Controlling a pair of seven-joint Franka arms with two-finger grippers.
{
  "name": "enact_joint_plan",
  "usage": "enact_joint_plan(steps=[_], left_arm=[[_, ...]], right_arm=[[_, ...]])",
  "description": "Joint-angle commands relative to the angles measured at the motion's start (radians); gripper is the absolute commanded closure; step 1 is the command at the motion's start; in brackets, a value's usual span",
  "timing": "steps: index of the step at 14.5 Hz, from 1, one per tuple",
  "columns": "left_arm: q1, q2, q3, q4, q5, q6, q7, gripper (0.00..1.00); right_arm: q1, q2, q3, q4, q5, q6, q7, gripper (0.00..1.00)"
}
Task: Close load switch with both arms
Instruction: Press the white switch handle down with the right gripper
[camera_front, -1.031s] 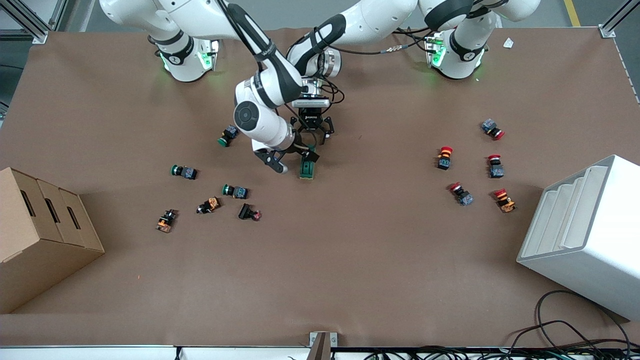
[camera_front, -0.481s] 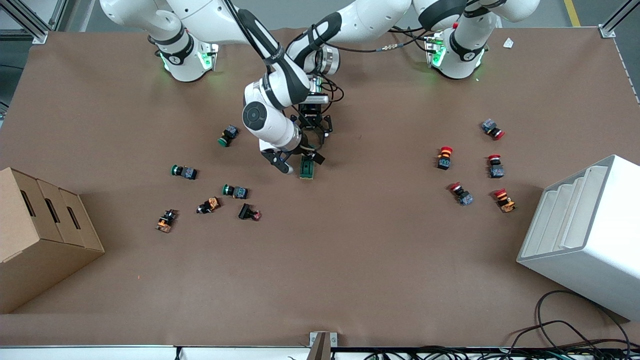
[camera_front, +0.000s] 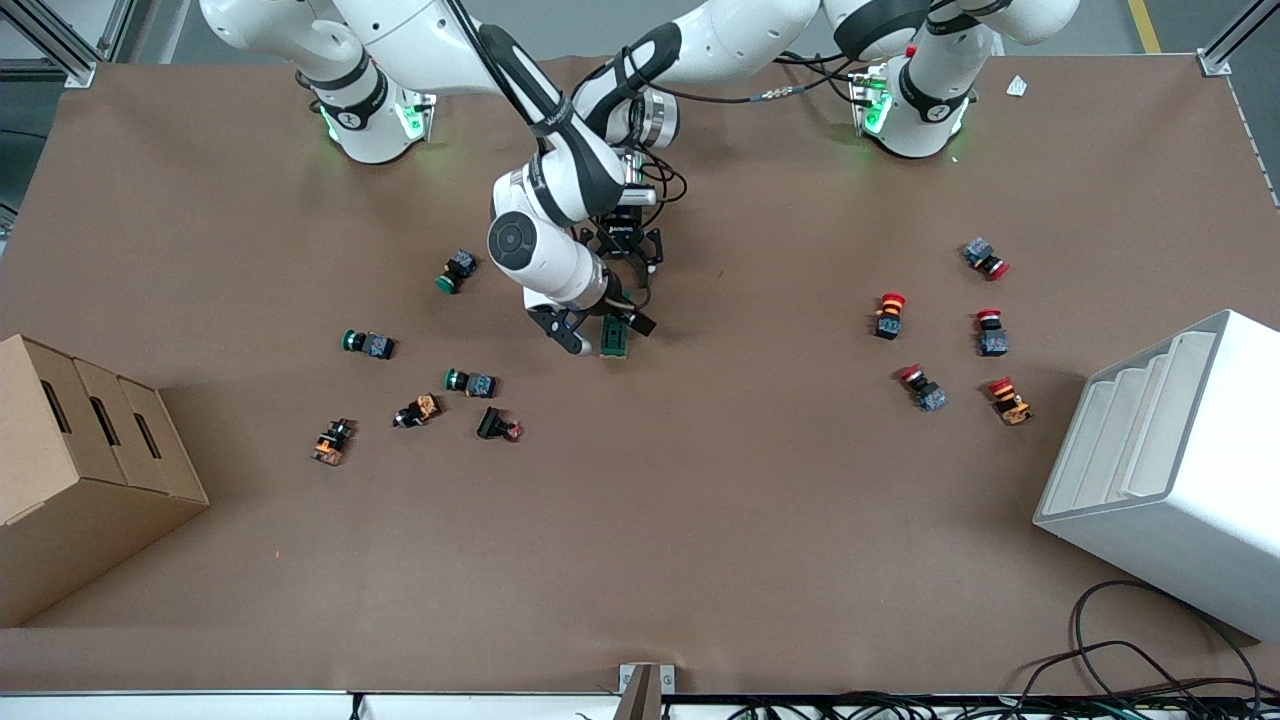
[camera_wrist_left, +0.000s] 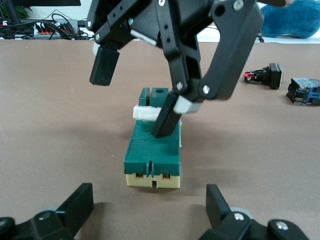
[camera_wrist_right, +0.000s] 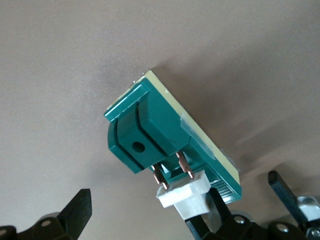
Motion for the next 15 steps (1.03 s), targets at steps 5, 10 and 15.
enact_joint_plan(steps=[5,10,15], left_arm=[[-0.011,0.064,-0.007,0.025,-0.002,0.032,-0.037,0.01],[-0.008,0.064,-0.004,0.034,-0.005,0.032,-0.034,0.01],[-0.008,0.064,0.01,0.035,-0.006,0.032,-0.033,0.01]], right_arm=[[-0.058,0.036,-0.007,0.154,0.005,-0.023,-0.004,0.0],[-0.056,0.079,-0.015,0.194,-0.033,-0.021,-0.004,0.0],[-0.061,0.086,-0.028,0.195,-0.111,-0.021,-0.01,0.0]])
